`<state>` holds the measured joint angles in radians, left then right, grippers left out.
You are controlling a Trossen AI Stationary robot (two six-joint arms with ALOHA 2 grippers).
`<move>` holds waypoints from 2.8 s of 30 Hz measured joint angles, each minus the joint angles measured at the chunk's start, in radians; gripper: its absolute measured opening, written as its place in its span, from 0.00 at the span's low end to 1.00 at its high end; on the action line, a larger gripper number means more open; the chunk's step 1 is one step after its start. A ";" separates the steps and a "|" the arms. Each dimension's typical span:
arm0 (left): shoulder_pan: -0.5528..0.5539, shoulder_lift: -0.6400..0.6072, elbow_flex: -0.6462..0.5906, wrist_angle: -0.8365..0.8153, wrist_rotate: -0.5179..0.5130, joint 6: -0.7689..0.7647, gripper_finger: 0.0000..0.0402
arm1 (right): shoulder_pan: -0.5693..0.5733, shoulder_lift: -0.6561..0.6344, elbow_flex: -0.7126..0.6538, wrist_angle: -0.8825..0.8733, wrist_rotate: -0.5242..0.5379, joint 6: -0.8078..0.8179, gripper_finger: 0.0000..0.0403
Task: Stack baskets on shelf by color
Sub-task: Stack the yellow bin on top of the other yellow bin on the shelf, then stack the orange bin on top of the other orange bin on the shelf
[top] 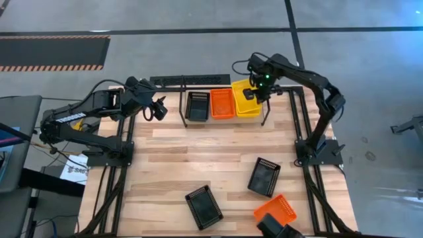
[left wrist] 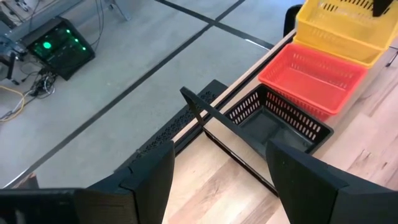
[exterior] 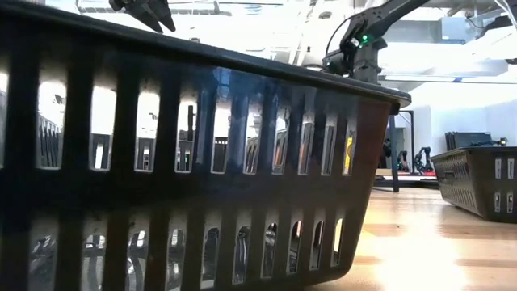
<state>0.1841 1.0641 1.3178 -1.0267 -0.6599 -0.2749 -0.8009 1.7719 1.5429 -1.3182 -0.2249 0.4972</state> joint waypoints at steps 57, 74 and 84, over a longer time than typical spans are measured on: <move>0.000 0.000 0.000 0.000 -0.001 -0.003 0.60 | 0.229 0.039 0.578 -0.117 0.172 -0.113 0.50; 0.000 0.000 0.000 -0.006 0.002 0.001 0.60 | 0.620 -0.019 0.788 -0.243 0.172 -0.054 0.47; 0.000 0.000 0.000 -0.021 0.032 0.002 0.60 | 0.712 0.070 0.788 -0.159 0.173 -0.052 0.47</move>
<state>0.1840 1.0645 1.3174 -1.0482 -0.6277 -0.2733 -0.0887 1.8415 2.3304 -1.4775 -0.0521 0.4450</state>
